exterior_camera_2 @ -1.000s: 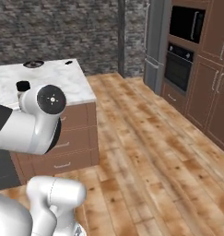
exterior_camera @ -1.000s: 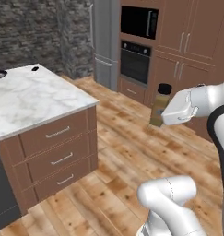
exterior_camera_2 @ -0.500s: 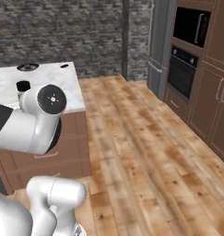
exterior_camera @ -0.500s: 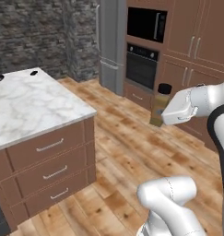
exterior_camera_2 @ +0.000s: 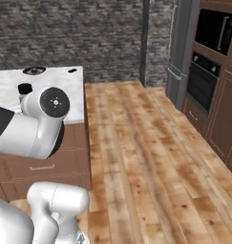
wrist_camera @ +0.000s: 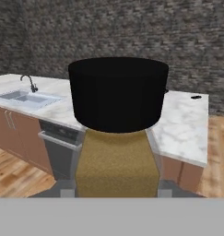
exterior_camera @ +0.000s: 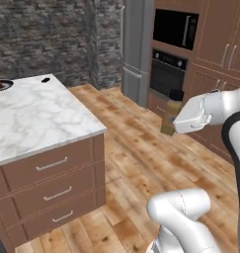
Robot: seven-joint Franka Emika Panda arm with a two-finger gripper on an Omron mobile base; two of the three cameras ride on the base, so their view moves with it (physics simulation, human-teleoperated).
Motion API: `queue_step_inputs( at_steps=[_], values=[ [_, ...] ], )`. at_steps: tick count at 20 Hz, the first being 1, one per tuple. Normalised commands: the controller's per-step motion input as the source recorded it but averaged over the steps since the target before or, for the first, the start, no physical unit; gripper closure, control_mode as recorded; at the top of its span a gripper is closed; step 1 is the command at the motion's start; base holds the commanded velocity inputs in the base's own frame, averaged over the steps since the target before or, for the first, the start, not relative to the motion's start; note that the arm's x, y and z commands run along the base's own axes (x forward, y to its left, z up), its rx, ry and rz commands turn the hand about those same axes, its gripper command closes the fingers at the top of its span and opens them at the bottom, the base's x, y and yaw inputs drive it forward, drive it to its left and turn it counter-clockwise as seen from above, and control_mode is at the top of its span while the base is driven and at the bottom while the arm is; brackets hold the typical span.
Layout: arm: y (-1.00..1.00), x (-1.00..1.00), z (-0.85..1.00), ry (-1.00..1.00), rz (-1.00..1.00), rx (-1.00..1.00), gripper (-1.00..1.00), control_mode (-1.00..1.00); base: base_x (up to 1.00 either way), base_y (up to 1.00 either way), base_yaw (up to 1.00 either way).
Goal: Take the cinnamon bottle from the cabinet and place it on the dining table, next to the plate with the cupcake. Then take the chocolate from the dining counter and place it on the cupcake plate.
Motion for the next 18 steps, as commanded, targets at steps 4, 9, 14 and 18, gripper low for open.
queue_step_inputs(
  at_steps=[4, 9, 14, 18],
  values=[
    [0.00, 0.00, 0.00, 0.00, 0.00, 0.00, 1.00, 1.00, 0.48, -0.33, 0.30],
    [0.00, 0.00, 0.00, 0.00, 0.00, 0.00, 1.00, 1.00, 0.48, -0.50, 0.08],
    [0.00, 0.00, 0.00, 0.00, 0.00, 0.00, 1.00, 1.00, 0.53, -0.52, 0.01],
    [0.00, 0.00, 0.00, 0.00, 0.00, 0.00, 1.00, 1.00, 0.63, -0.46, 0.03]
  ],
)
